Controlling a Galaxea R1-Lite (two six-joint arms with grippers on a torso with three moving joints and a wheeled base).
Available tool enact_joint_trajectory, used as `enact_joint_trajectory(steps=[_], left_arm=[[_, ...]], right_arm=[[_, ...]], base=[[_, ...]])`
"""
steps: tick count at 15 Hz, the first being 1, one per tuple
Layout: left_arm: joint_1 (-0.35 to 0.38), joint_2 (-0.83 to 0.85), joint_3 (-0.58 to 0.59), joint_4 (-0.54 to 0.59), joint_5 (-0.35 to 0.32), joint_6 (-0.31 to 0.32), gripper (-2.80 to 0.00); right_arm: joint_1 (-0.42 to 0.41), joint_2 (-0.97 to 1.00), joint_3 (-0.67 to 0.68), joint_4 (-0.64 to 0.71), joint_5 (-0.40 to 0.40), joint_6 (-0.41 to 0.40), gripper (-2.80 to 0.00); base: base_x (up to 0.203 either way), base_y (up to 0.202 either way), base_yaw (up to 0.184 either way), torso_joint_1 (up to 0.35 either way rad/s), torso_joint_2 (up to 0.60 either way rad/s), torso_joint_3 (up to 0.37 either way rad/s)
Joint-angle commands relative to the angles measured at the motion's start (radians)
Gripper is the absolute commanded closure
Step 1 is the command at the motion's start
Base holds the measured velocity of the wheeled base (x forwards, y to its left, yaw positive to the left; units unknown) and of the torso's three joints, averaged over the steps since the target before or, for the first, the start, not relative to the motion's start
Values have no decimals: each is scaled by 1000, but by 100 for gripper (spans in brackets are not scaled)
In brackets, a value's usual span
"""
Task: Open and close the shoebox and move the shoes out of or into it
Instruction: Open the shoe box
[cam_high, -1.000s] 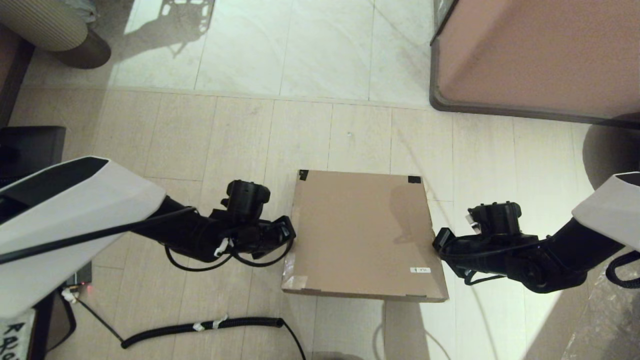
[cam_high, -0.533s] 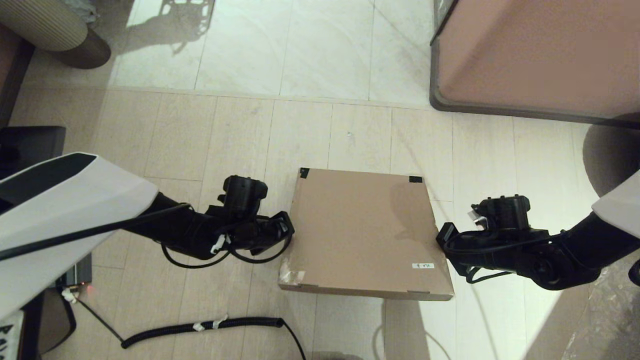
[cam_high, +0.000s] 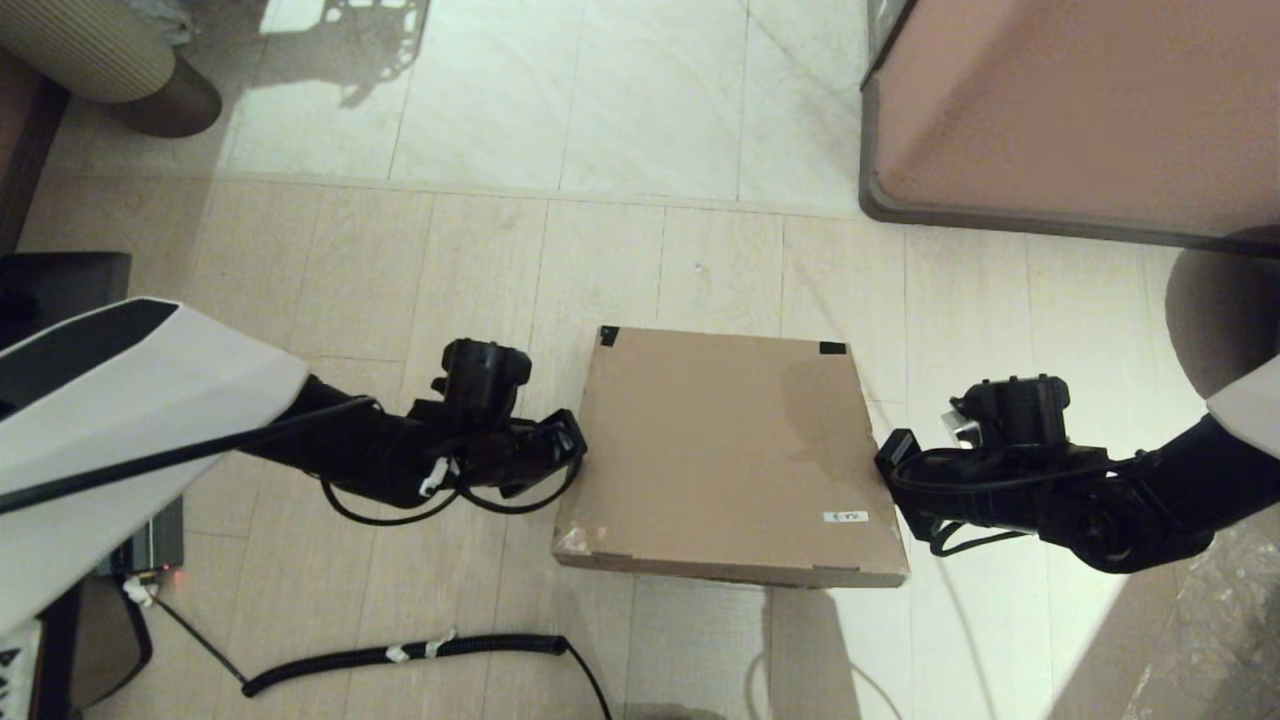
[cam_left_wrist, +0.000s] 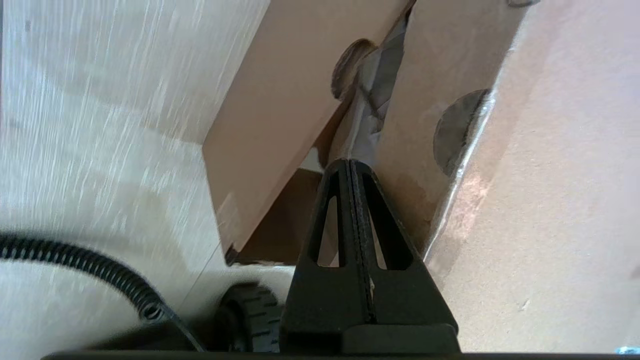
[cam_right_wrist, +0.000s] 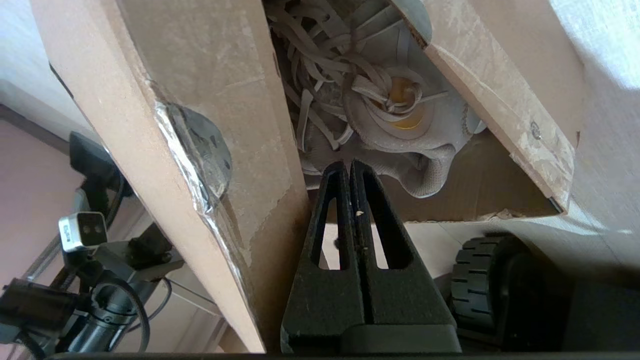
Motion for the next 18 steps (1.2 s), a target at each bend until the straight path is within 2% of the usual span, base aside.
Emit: enact_joint_trajectory(steps=[1,3,6,9,13,18], left_arm=[[2,-26,-33,26,-1,-2,0],[7,-33,-85,66,-1,-2,0],[12,-36,-118,85,-1,-4,0],[28,-42,-161,85,0,-4,0],[79,-44,-223,84,54,-4,0],[162,-54,-256,83,59,-5,0]], right_arm=[[0,-28,3,-4,3,53,0],[0,-42,3,-2,16,121,0],[0,-77,1,57,93,165,0],[0,-102,1,59,123,273,0],[-2,-99,7,59,125,281,0],[-2,-97,13,58,125,287,0]], base=[[0,0,0,0,0,0],[0,0,0,0,0,0],[0,0,0,0,0,0],[0,0,0,0,0,0],[0,0,0,0,0,0],[0,0,0,0,0,0]])
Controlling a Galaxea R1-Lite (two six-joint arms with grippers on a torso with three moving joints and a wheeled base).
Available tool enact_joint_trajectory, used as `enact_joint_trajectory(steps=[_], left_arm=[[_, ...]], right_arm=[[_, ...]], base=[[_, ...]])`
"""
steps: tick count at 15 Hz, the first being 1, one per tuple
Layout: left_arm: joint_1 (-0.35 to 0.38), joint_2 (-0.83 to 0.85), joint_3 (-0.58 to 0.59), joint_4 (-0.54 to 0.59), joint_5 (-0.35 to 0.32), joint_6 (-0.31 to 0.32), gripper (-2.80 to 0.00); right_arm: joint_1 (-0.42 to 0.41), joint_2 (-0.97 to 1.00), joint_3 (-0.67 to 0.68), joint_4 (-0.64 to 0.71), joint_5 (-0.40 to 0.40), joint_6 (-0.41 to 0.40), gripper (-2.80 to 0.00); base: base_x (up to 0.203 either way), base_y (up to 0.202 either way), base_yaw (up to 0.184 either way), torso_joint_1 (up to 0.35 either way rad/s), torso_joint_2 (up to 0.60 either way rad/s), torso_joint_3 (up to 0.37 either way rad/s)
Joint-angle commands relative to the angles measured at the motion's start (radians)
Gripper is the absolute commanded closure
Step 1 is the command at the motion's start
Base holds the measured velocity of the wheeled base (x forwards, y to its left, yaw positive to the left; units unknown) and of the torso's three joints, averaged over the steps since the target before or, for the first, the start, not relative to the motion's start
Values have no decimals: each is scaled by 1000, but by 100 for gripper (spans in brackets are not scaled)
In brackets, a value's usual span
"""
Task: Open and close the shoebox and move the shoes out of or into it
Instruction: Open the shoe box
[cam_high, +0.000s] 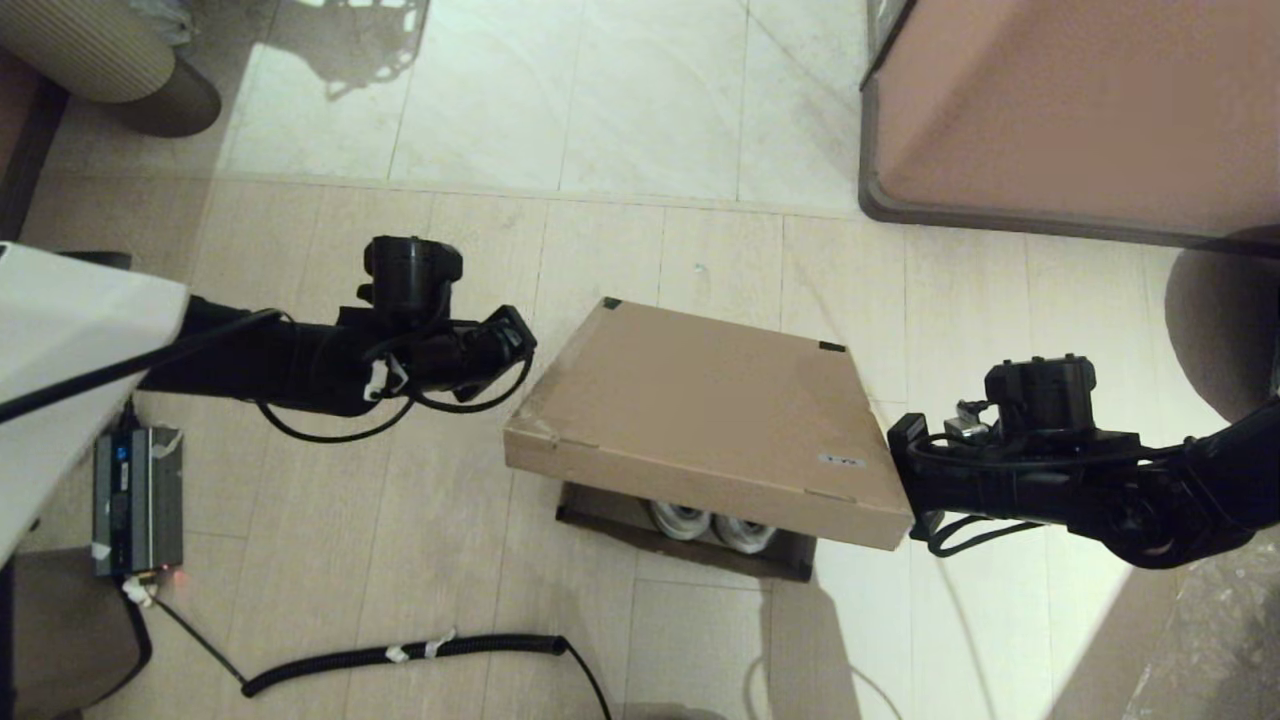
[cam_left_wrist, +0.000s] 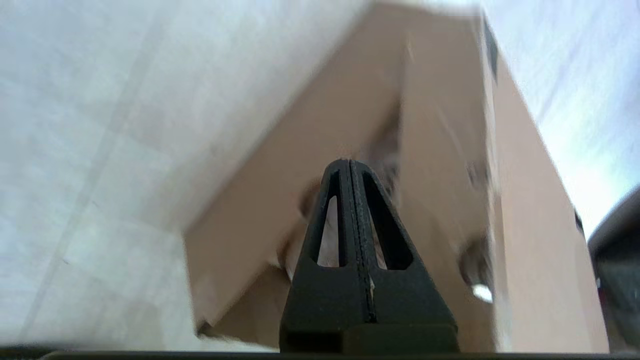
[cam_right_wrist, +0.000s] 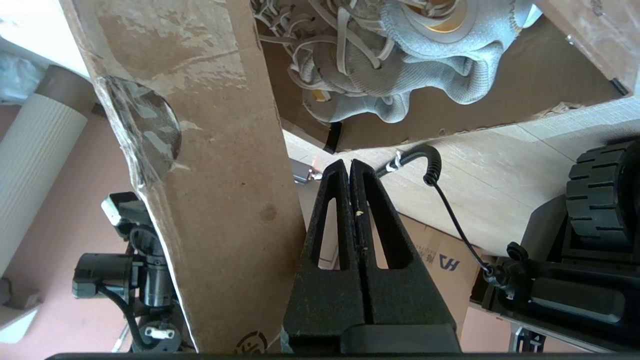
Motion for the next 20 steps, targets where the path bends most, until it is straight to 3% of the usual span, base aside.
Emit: enact_joint_trajectory(steps=[1,5,7,16,20], left_arm=[[31,-4,-15,-2,3,-4,0],[66,0,-19,60,58,-5,0],[67,1,-24,97,65,-47,0],[36,15,-32,101,58,-67,0],[15,12,-32,104,58,-67,0]], right_arm=[[0,0,-1,-3,2,9,0],[-10,-17,-38,-9,2,105,0],[-11,-31,-61,-9,2,156,0],[-98,-50,-272,-8,3,513,0],[-109,50,-425,-9,-5,557,0]], base=[[0,0,0,0,0,0],[0,0,0,0,0,0],[0,0,0,0,0,0],[0,0,0,0,0,0],[0,0,0,0,0,0]])
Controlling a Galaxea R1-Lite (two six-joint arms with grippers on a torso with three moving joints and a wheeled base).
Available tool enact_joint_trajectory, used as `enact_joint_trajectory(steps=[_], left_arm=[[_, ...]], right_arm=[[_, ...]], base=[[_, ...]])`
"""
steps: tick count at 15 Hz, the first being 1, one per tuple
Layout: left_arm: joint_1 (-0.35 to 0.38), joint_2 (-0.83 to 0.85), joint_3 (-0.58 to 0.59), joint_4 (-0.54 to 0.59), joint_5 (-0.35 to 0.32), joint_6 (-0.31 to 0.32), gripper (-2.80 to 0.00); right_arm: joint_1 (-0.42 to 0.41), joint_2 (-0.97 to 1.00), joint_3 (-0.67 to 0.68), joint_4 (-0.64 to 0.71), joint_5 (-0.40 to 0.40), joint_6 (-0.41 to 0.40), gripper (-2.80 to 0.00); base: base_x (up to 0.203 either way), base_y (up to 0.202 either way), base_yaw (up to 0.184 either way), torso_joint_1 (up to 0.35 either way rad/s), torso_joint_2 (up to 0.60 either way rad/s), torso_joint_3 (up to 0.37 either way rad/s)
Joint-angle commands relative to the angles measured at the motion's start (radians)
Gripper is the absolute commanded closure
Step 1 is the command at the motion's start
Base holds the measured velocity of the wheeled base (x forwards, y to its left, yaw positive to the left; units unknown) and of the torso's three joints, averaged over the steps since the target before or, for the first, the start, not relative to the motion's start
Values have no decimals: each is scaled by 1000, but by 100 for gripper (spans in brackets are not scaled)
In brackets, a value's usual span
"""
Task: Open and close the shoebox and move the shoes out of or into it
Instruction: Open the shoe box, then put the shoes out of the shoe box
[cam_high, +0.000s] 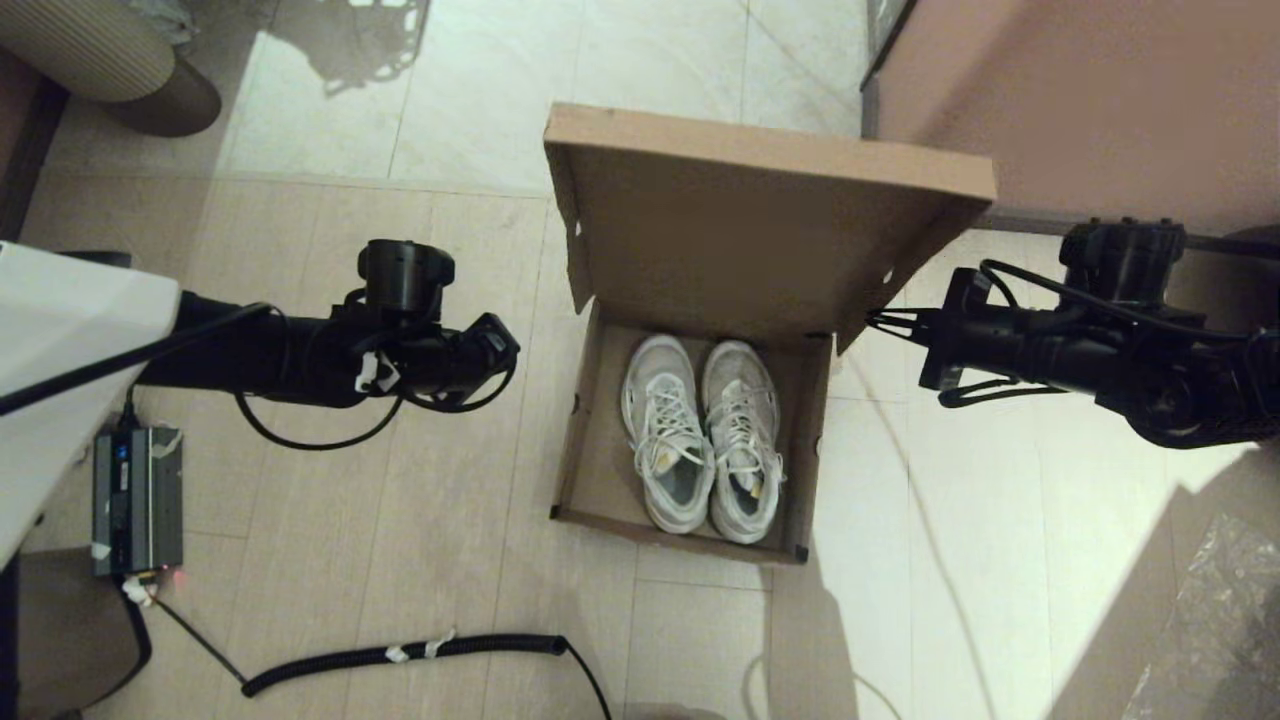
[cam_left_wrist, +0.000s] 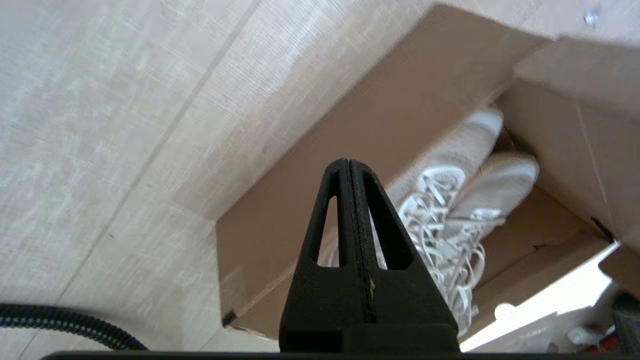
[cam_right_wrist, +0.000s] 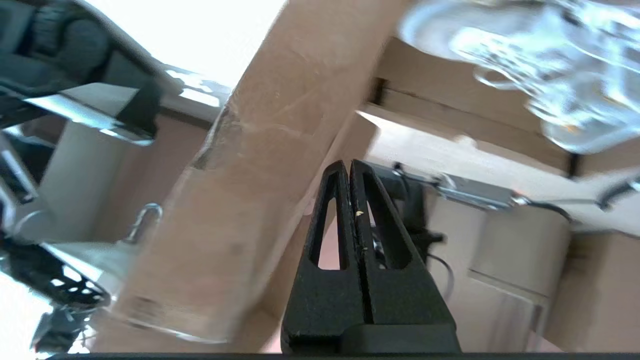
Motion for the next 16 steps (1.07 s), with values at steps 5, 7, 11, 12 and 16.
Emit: enact_joint_trajectory(steps=[5,7,11,12,16], left_arm=[[-12,-9,6,21,9,-1,0],[-14,1,9,22,20,16,0],[-8,85,24,4,147,270,0],[-2,117,23,-15,169,326,0],[-9,245,9,-154,193,434,0]], right_arm=[[-21,228,-280,-1,-10,-51,0],[-16,227,-246,2,-27,-240,0],[14,194,-66,57,-189,-885,0],[20,187,-23,81,-268,-1035,0],[36,196,105,107,-489,-1239,0]], base=[[0,0,0,0,0,0],[0,0,0,0,0,0],[0,0,0,0,0,0],[0,0,0,0,0,0],[0,0,0,0,0,0]])
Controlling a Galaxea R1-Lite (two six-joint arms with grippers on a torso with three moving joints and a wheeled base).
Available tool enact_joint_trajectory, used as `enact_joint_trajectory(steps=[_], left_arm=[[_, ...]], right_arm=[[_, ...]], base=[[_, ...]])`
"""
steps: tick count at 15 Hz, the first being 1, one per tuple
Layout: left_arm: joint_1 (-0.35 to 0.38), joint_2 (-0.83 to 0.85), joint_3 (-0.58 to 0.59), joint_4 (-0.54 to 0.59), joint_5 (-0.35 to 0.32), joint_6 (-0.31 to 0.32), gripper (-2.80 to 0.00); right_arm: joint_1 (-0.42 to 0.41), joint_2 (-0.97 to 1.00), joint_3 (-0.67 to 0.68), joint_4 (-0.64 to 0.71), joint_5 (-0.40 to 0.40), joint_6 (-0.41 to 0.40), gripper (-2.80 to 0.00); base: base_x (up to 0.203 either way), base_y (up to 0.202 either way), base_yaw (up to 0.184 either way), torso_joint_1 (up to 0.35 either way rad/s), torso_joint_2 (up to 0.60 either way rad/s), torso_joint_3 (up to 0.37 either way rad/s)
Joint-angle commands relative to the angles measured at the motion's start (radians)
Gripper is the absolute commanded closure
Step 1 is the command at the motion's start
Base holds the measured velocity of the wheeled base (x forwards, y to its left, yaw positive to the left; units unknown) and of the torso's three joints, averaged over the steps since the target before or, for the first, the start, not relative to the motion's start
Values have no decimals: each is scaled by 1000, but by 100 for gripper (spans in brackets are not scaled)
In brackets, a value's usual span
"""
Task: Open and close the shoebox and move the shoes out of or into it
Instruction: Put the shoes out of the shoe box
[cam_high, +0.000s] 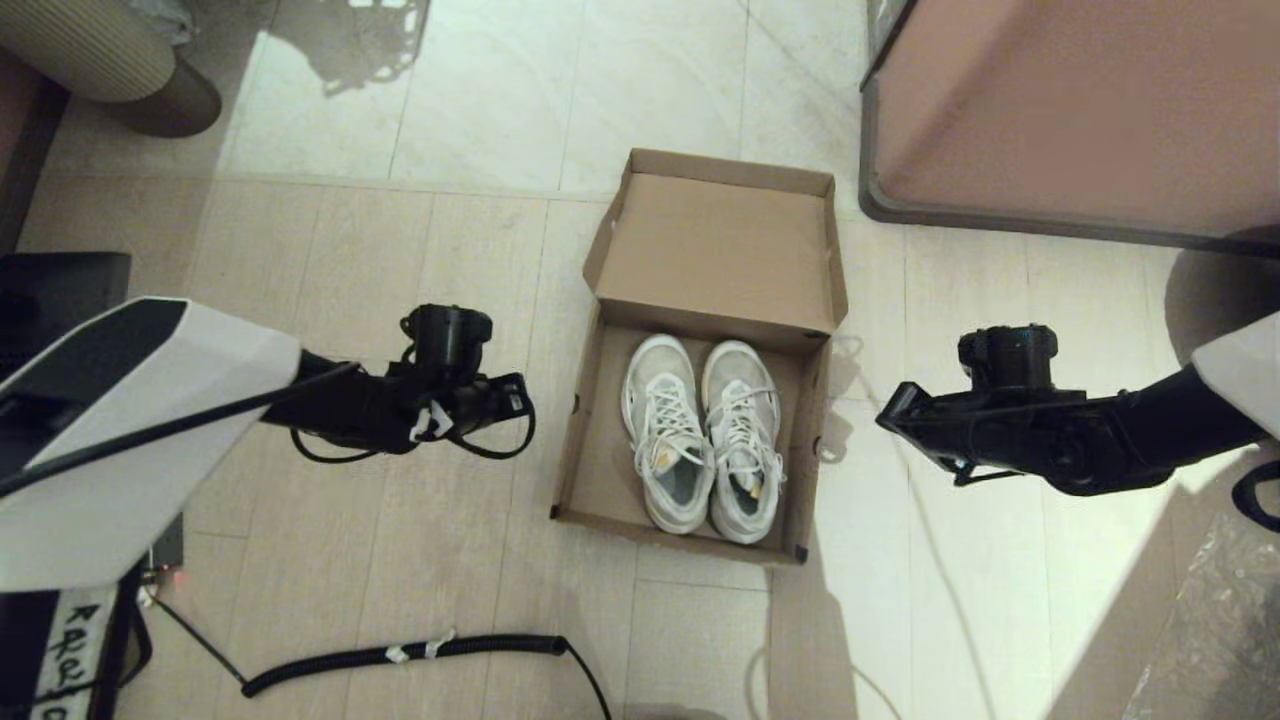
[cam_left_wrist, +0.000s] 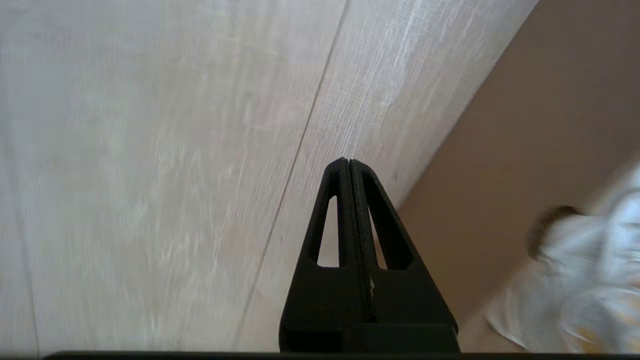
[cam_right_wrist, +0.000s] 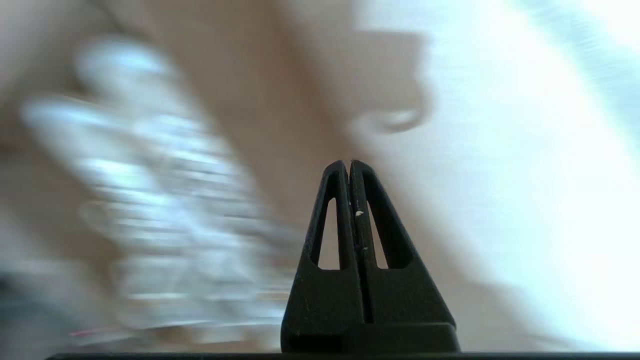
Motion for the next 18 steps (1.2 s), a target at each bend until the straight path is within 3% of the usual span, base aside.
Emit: enact_joint_trajectory(steps=[1,6,8,13,18], left_arm=[[-11,93,-22,-10,9,6,0],[-43,245,-226,0,101,7,0],[-72,278,-288,59,109,-1,0],[-156,272,-338,241,110,-131,0],[-139,213,-287,261,150,-143,0]], right_arm=[[9,15,46,-15,-35,-38,0],[58,76,62,-71,-40,-43,0],[82,116,58,-79,-53,-44,0],[80,95,86,-93,-76,-93,0],[100,-53,83,-77,-72,-156,0]], base=[[0,0,0,0,0,0],[0,0,0,0,0,0],[0,0,0,0,0,0],[0,0,0,0,0,0],[0,0,0,0,0,0]])
